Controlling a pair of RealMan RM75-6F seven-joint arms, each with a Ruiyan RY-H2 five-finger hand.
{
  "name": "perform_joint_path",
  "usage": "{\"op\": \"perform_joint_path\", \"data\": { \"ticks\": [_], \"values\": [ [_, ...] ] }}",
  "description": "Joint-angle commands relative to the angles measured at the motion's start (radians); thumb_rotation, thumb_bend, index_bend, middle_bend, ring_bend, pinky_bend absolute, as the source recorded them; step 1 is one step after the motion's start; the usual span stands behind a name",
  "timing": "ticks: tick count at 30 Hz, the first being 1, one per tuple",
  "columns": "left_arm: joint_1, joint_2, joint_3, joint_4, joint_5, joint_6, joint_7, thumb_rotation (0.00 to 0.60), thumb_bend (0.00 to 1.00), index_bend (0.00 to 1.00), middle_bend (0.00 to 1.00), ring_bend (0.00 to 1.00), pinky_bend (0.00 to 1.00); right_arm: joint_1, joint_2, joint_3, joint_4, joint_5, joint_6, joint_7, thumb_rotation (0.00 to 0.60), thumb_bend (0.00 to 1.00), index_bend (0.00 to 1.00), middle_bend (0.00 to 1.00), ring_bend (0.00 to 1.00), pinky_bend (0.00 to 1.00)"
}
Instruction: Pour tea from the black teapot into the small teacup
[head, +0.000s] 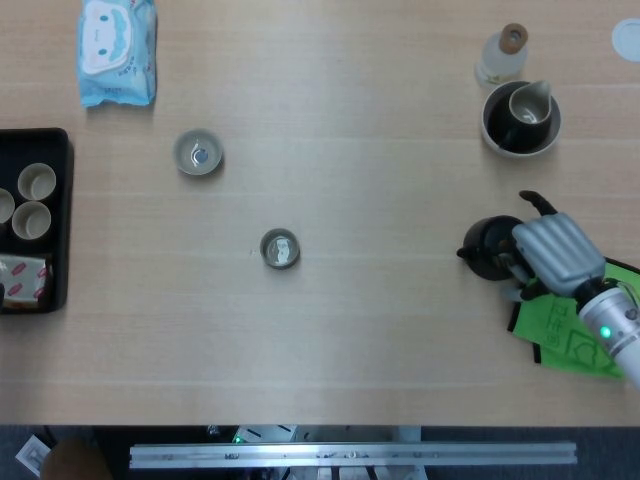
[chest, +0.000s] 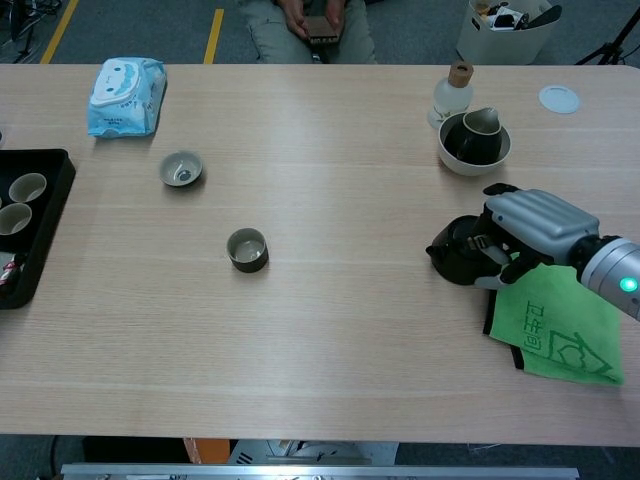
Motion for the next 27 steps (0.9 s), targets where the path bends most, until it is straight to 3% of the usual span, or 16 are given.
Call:
{"op": "perform_joint_path", "data": {
  "ticks": [1, 5, 9, 15, 27],
  "values": [
    [0.0, 0.0, -0.001, -0.002, -0.001, 0.0, 0.003, 0.6, 0.39, 0.2, 0.16, 0.19, 0.16, 0.006, -0.002, 0.007, 0.004, 0.001, -0.003, 0.008, 0.6, 0.06, 0.92, 0.89, 0.89, 0.08],
    [-0.002, -0.001, 0.0, -0.006, -0.002, -0.005, 0.01, 0.6, 0.39, 0.2, 0.16, 0.19, 0.16, 0.007, -0.005, 0.015, 0.01, -0.002, 0.008, 0.022, 0.6, 0.0, 0.98, 0.93, 0.92, 0.09],
    [-0.005, -0.001, -0.001, -0.01, -0.004, -0.011, 0.017, 0.6, 0.39, 0.2, 0.16, 0.19, 0.16, 0.005, -0.009, 0.027, 0.02, -0.005, 0.026, 0.048, 0.6, 0.0, 1.0, 0.96, 0.94, 0.17],
    [-0.007, 0.0, -0.002, -0.017, -0.006, -0.014, 0.026, 0.6, 0.39, 0.2, 0.16, 0.19, 0.16, 0.001, 0.001, 0.036, 0.034, -0.018, 0.041, 0.093, 0.6, 0.0, 1.0, 0.97, 0.95, 0.19],
    [-0.012, 0.0, -0.004, -0.039, 0.005, -0.009, 0.048, 0.6, 0.39, 0.2, 0.16, 0.19, 0.16, 0.011, 0.115, 0.093, -0.047, -0.018, 0.081, 0.139, 0.6, 0.0, 1.0, 0.97, 0.95, 0.19]
  ]
}}
